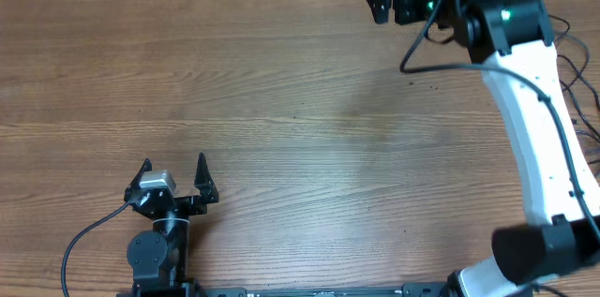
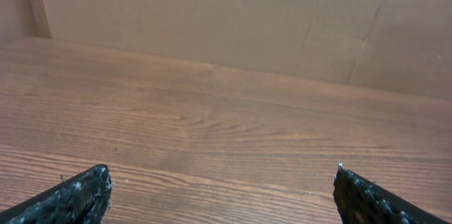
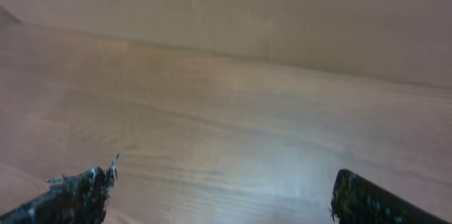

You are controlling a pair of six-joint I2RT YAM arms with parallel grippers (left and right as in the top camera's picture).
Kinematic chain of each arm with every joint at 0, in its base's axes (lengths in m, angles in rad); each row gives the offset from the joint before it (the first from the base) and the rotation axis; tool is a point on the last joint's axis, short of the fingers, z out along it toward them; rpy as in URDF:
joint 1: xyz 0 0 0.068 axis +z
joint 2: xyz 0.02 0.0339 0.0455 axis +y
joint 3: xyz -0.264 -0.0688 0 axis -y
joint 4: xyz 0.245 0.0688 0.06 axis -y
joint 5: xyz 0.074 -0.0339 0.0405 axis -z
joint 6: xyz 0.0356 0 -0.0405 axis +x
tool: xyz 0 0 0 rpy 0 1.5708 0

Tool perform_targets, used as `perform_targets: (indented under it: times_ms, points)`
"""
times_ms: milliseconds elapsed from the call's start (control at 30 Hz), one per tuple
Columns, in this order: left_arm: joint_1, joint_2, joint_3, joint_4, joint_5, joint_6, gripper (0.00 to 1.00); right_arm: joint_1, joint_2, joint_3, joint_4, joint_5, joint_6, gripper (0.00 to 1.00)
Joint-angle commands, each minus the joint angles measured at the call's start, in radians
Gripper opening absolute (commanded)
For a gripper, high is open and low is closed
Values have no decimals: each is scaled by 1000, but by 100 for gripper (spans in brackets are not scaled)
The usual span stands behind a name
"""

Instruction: Untangle cables

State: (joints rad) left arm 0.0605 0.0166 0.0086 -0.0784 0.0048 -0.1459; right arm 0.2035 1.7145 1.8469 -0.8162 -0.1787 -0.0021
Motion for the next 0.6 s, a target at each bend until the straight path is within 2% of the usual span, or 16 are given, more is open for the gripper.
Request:
perform_targets:
  times_ms: [0, 333, 467, 567]
  points:
    - [-2, -12, -3, 0, 11, 8, 100, 1, -169, -308, 188, -3, 3, 100]
    - [-2, -12, -3, 0, 11, 8, 100, 1, -552, -1163, 1110, -6, 59, 100]
    - [-2, -12, -3, 0, 11, 8, 100, -3, -683, -1403, 1361, 21, 59, 100]
    - [-2, -12, -3, 0, 11, 8, 100, -3, -806, -1552, 1436, 49, 58, 100]
